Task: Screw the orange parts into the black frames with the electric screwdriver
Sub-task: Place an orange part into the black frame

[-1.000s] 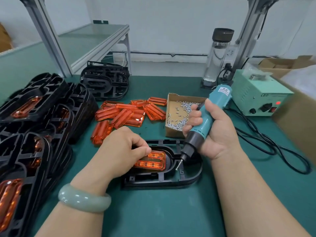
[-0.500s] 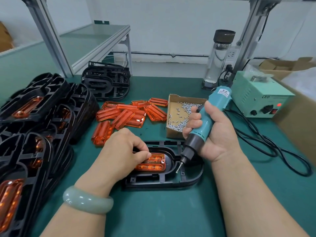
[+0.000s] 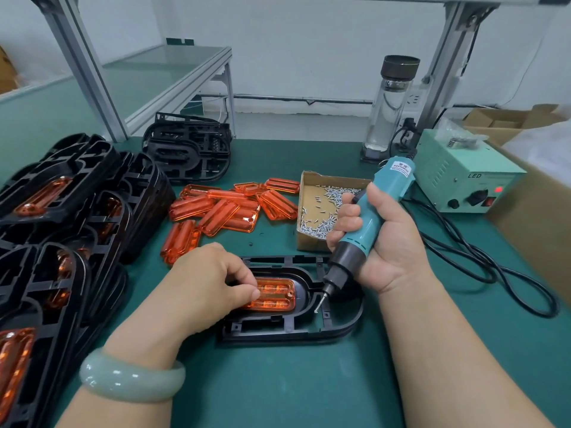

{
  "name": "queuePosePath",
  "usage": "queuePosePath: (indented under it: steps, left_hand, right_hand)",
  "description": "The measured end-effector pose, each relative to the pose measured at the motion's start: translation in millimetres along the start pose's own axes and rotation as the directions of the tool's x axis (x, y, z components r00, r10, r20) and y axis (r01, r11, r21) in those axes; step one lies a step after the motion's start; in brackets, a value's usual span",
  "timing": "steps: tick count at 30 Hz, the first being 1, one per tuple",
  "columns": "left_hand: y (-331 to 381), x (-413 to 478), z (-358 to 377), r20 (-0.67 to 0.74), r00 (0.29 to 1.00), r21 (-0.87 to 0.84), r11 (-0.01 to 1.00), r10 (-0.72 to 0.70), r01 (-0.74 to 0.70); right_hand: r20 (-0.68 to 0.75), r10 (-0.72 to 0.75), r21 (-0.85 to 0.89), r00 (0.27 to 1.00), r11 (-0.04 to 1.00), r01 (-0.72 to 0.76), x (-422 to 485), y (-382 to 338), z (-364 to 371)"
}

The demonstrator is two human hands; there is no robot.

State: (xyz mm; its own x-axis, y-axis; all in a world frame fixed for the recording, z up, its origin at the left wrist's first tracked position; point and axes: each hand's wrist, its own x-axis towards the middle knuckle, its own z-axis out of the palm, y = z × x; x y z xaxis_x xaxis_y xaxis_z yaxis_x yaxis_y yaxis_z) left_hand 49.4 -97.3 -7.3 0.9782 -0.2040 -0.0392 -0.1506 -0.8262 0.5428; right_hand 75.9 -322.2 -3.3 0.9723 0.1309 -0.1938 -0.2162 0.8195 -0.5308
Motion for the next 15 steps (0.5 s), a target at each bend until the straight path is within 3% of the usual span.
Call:
queuePosePath:
  steps: [7,15]
  left_hand:
    - [1.0,2.3,5.4,0.046,0.993,-0.042,0.993,-0.112,0.114]
    - [3.2,3.1,6.2,0.053,0.994,-0.006,0.995,-0.100,0.101]
  right_hand:
    - [-0.002,-0.001,-0.010,1.000,1.000,0.001,-0.4,0.5,0.1]
    - [0.003,-0.004,-0.008,1.000,1.000,0.004,-0.5,-0.4,0.1]
